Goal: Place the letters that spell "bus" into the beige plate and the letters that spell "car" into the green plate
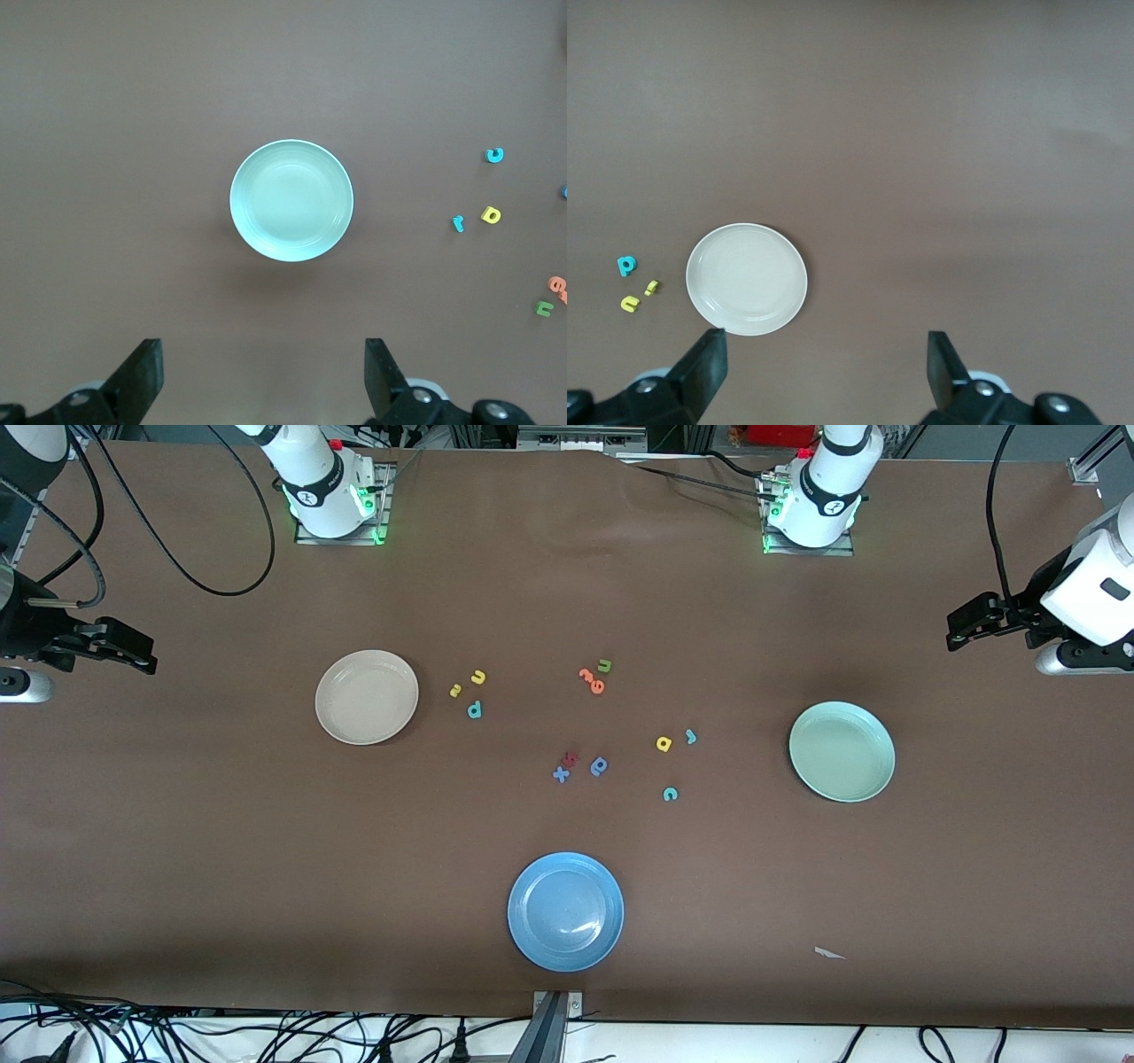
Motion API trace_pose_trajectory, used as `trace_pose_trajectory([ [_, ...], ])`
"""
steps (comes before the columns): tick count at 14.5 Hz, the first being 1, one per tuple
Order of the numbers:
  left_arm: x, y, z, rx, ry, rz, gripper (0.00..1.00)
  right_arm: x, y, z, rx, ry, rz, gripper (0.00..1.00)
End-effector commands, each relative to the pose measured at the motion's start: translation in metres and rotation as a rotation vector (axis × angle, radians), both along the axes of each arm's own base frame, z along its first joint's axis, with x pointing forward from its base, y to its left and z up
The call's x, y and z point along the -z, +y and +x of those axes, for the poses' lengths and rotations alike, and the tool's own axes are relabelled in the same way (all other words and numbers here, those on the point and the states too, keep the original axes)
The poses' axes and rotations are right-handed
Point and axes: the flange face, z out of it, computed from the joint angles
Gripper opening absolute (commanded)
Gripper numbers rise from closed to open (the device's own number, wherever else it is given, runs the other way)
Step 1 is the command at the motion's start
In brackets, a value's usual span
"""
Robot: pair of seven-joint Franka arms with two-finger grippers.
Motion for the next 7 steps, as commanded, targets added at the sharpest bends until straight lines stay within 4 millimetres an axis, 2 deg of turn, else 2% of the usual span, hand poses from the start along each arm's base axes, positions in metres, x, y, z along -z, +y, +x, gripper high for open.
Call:
trace_pose_trajectory([
  [1, -0.0048, 0.0038, -0.0071, 0.018, 0.000, -0.015, 1.00, -0.0002, 0.0016, 0.0040, -0.017, -0.011, 0.000, 1.00],
  [7, -0.0014, 0.0043, -0.0044, 0.020, -0.001, -0.010, 1.00, -0.0012, 0.0016, 0.0044, -0.020, -0.012, 0.008, 1.00],
])
